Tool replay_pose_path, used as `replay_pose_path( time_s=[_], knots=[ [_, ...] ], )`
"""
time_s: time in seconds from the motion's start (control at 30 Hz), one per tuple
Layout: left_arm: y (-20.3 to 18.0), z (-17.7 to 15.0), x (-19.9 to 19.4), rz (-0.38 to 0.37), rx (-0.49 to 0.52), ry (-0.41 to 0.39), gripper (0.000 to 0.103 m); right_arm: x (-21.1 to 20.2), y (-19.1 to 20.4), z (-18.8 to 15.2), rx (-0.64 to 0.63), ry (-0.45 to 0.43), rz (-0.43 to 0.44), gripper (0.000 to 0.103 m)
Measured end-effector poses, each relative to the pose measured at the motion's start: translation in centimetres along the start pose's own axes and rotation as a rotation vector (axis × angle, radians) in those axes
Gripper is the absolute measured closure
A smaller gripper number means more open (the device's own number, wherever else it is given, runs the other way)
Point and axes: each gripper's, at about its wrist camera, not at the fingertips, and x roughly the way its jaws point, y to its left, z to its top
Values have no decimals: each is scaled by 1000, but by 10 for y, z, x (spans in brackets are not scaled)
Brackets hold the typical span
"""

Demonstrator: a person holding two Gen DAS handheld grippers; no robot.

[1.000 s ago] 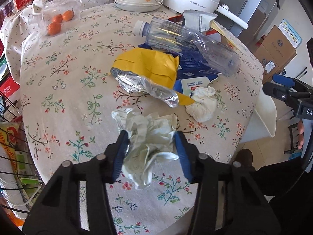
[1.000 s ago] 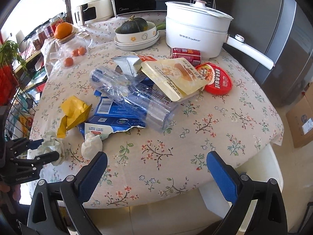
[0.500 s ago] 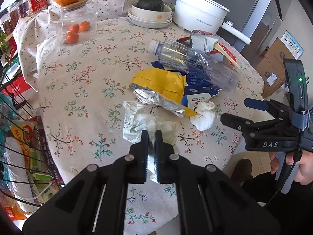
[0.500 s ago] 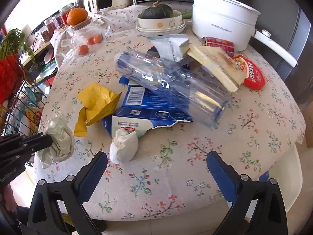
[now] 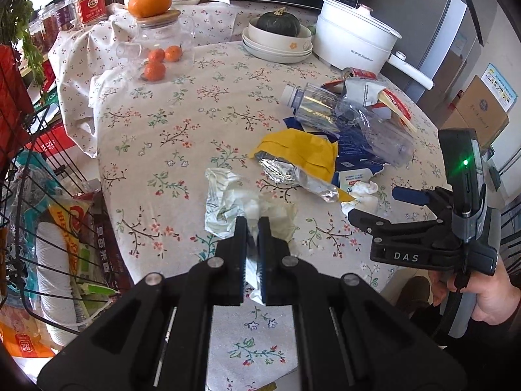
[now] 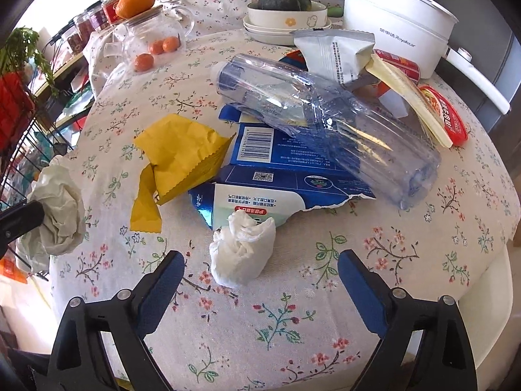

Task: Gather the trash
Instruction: 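Grasp the crumpled clear wrapper with the left gripper while the right gripper grasps the white tissue, then carry the wrapper and tissue over the white bin with both grippers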

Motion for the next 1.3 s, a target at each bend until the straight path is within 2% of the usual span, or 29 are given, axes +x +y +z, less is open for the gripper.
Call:
replay_pose_path(
  time_s=[0.2, 0.33, 0.37, 0.77, 1.0, 1.3],
  knots=[
    [0, 0, 0, -1, 1, -1, 96, 13, 6, -1, -14, 24, 5, 45],
    [0, 1, -1, -2, -4, -3, 96, 13, 9, 1, -29, 23, 39, 68],
    [0, 1, -1, -3, -4, -3, 96, 12, 10, 1, -37, 23, 39, 70],
    [-10, 8, -16, -31, -10, -46, 96, -36, -12, 3, -31, -44, 73, 73],
    [-32, 20, -29, -70, 16, -90, 96, -76, -51, -3, 10, -117, 62, 73],
    [-75, 34, -37, -135, 71, -126, 96, -113, -108, -13, 95, -166, 36, 73]
  ],
)
